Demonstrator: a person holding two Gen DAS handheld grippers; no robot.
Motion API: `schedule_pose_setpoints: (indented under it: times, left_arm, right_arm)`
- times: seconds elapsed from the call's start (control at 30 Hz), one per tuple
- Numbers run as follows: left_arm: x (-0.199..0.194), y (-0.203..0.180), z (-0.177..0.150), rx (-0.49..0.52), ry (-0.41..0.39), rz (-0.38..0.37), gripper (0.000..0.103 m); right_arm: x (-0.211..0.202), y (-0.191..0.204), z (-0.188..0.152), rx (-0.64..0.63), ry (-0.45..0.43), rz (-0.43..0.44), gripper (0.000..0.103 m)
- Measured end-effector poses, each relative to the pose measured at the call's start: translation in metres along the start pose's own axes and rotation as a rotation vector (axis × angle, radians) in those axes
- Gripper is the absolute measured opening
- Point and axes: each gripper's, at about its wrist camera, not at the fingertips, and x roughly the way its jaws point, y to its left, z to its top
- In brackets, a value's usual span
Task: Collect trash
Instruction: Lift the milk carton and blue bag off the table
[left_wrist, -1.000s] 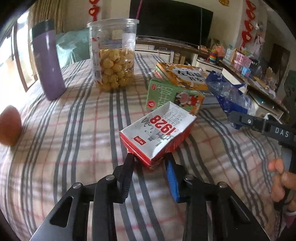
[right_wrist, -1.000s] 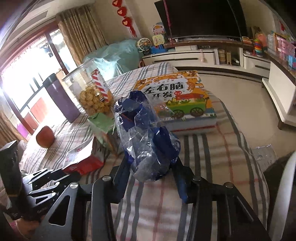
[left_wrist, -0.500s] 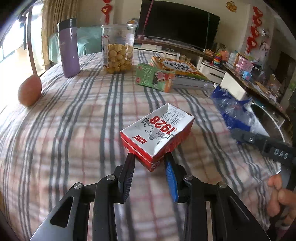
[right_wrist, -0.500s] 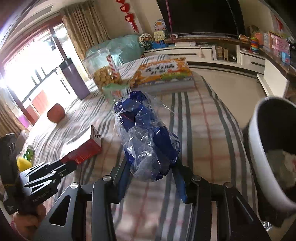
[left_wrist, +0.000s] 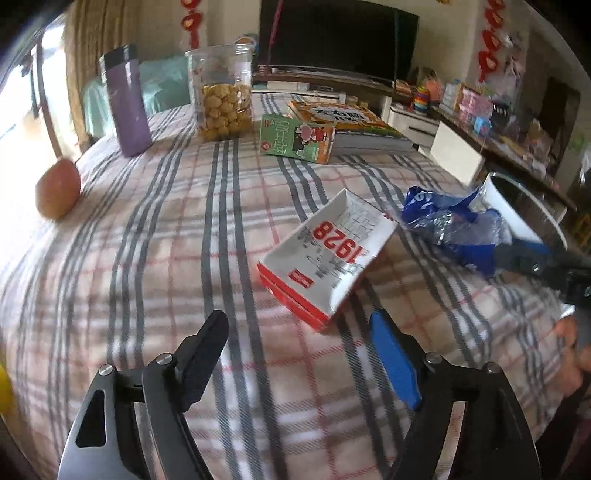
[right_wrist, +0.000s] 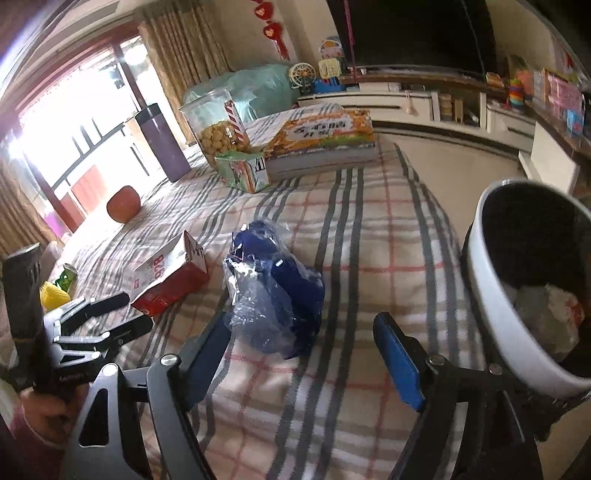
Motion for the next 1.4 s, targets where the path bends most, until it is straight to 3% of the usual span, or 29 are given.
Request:
schedule_pose_setpoints:
  times: [0.2, 0.37, 0.5, 0.57, 0.63, 0.7, 0.87, 1.13, 1.4]
  left_arm:
    - [0.012, 0.0, 0.013, 0.076, -0.004, -0.04, 0.082]
    - [0.025, 0.001, 0.02, 0.109, -0.004, -0.064, 0.081]
    - [0.03, 0.001, 0.022, 0.118, -0.008, -0.072, 0.076]
    - [0.03, -0.003, 0.022, 0.123, -0.006, -0.078, 0.064]
    - [0.031, -0.006, 0.02, 0.115, 0.013, -0.069, 0.059]
    - [0.03, -0.01, 0.018, 0.106, 0.017, -0.05, 0.059]
    - [0.024, -0.017, 0.015, 0.03, 0.037, 0.001, 0.056]
    - [0.01, -0.039, 0.006, -0.018, 0.039, 0.013, 0.055]
    - [0.006, -0.039, -0.001, -0.039, 0.042, 0.004, 0.054]
  right_arm:
    - [0.008, 0.01, 0.011, -0.094, 0.02, 0.06, 0.087]
    - [0.023, 0.024, 0.015, -0.191, 0.03, 0.034, 0.086]
    - [0.035, 0.021, 0.016, -0.168, 0.055, 0.032, 0.085]
    - [0.04, 0.019, 0.016, -0.132, 0.064, 0.052, 0.076]
    - [0.041, 0.018, 0.015, -0.11, 0.062, 0.057, 0.069]
    - [0.043, 0.019, 0.013, -0.094, 0.062, 0.026, 0.059]
    - [0.033, 0.017, 0.007, -0.047, 0.051, 0.001, 0.052]
    - [0.01, 0.011, -0.008, 0.021, 0.013, -0.017, 0.052]
    - [0.003, 0.015, -0.006, -0.056, 0.021, -0.071, 0.067]
